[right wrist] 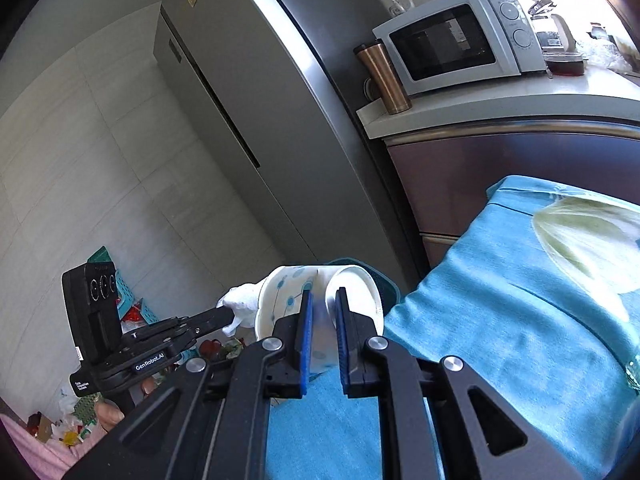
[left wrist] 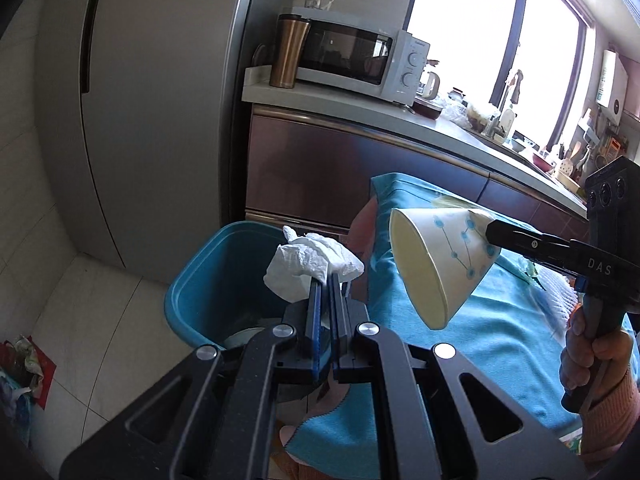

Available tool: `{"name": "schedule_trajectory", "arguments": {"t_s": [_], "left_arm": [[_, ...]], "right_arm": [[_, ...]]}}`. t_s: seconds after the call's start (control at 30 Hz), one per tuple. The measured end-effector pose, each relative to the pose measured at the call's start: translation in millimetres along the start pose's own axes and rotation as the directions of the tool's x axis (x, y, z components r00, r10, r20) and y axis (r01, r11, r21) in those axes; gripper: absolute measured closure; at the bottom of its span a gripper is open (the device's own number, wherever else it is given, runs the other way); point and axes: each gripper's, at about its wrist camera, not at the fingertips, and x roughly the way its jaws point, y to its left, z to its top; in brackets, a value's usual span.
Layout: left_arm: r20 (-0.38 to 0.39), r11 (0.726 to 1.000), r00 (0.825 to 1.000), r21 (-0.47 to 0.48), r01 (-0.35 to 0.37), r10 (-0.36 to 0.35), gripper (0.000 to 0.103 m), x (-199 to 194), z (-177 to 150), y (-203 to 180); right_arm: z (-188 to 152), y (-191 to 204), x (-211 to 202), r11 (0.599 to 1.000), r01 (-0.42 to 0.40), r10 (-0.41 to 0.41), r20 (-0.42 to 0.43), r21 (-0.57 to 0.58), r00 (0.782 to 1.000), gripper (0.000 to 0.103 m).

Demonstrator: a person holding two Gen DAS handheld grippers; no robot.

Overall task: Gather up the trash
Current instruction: 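Carry the dotted cup and tissue over to the blue trash bin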

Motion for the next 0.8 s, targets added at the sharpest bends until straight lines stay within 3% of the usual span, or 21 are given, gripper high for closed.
{"name": "schedule_trajectory", "arguments": {"t_s": [0.43,0.8], "left_arm": [[-0.043,0.998,0.997,-0.031,-0.060,0.059,0.099,28,-4,29],[-0.102,0.994,0.991,-0.053,-0.094,0.088,0.099,62,-8,42]], "right_arm": [[8,9,67,1.000,0.022,-0.022,-0.108,-0.004,0.994,0.093],[5,8,122,0.998,0.069,-0.070,-0.213,-0.008,0.975,0.093]]}}
